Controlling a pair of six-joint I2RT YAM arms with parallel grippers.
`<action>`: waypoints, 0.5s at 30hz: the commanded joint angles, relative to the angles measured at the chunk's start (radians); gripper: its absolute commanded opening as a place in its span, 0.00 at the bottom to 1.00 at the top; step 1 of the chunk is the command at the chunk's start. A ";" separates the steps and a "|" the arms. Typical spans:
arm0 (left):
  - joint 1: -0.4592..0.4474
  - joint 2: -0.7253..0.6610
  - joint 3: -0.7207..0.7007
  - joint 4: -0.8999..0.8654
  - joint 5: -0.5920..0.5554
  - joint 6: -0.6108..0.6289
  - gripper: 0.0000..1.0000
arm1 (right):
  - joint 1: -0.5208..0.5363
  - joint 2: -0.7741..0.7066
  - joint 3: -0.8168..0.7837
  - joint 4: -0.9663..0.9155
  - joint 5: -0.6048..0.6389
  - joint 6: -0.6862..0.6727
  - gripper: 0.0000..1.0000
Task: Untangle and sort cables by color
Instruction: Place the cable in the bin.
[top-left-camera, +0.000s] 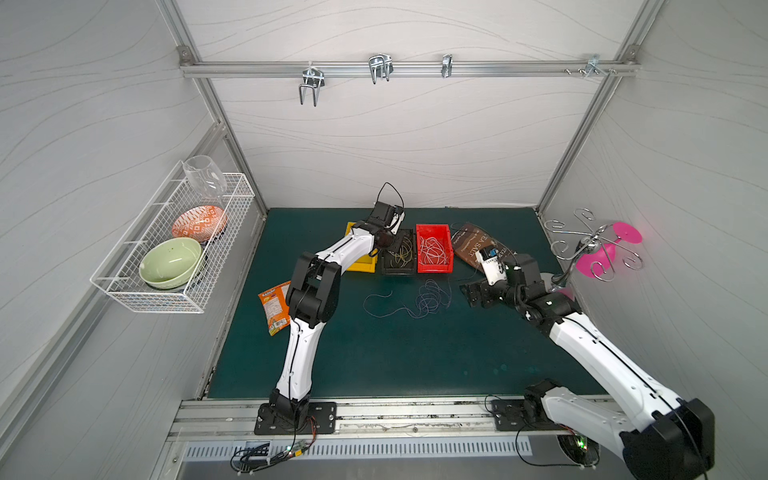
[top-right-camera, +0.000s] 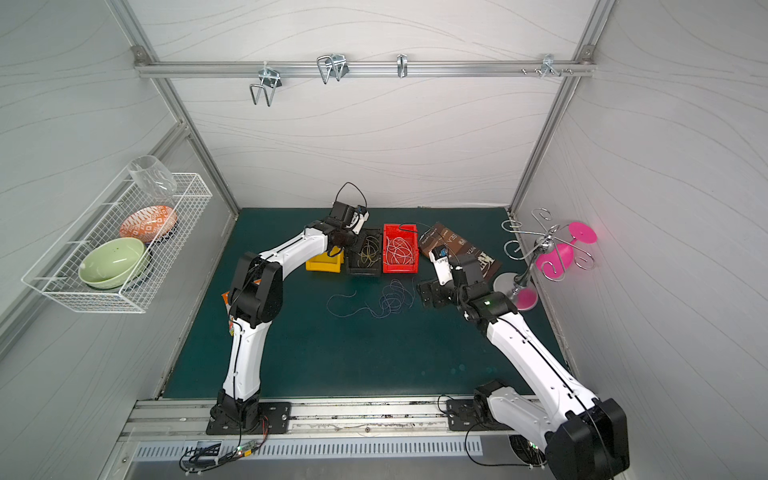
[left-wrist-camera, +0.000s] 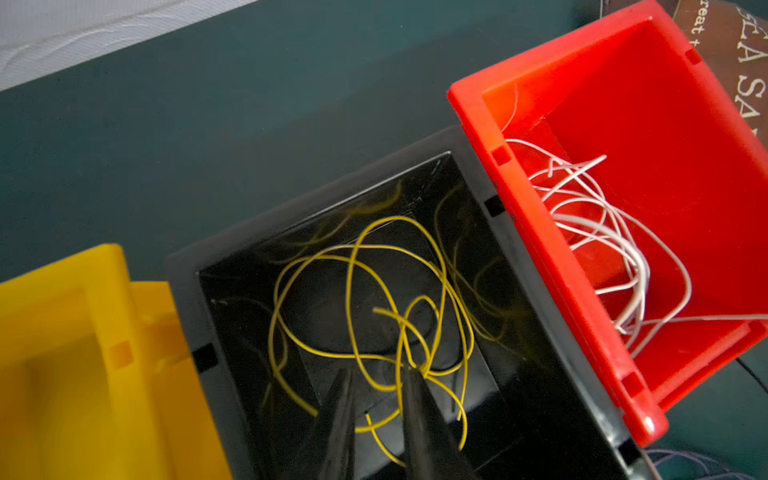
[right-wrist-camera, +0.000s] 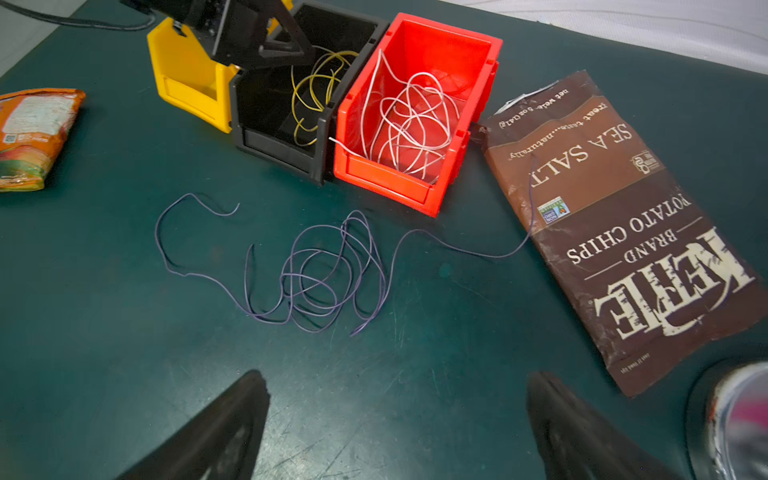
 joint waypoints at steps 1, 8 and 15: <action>-0.004 -0.040 0.039 -0.005 -0.018 0.005 0.27 | -0.041 0.013 0.050 -0.075 0.006 0.031 0.99; -0.005 -0.224 -0.043 0.018 -0.023 -0.002 0.37 | -0.131 0.040 0.087 -0.128 -0.103 0.108 0.99; -0.004 -0.568 -0.323 0.134 -0.028 -0.061 0.59 | -0.136 0.077 0.085 -0.124 -0.147 0.134 0.99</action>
